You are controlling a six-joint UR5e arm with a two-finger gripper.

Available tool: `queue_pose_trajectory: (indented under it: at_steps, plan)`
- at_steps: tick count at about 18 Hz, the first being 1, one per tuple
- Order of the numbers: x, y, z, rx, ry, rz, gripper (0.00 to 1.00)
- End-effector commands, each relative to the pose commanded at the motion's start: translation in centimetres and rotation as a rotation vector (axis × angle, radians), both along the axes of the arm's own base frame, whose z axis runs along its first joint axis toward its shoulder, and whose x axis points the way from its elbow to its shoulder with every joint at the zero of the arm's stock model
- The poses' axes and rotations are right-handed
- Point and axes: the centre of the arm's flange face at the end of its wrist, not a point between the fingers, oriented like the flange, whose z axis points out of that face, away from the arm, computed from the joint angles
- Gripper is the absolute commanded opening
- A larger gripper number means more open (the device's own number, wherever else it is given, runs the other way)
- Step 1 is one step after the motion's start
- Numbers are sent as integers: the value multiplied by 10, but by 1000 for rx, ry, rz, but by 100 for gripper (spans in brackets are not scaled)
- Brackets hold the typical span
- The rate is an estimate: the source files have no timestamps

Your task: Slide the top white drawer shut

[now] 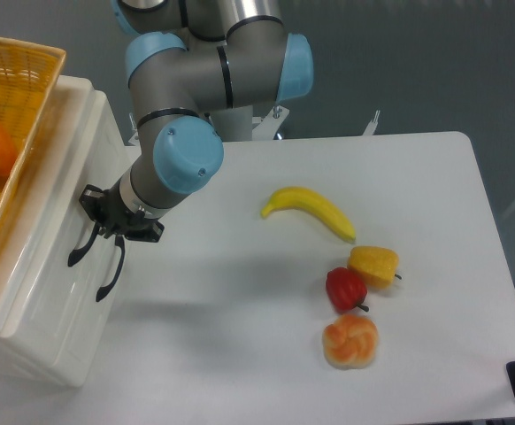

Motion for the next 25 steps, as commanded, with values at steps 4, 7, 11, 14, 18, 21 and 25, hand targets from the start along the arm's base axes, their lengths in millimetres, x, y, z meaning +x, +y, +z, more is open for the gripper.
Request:
queue_pose_trajectory:
  at_steps: [4, 7, 11, 14, 18, 21, 25]
  plan:
    - [-55, -24, 3, -1, 77, 76, 100]
    - [-105, -48, 9, 19, 163, 107, 100]
    - [-183, -91, -9, -13, 316, 85, 100]
    - [-237, -133, -22, -26, 387, 57, 100]
    - [-302, -187, -34, -19, 461, 23, 100]
    - [-337, -213, -42, -55, 515, -90, 100]
    - [-365, -242, -54, -17, 565, -296, 100]
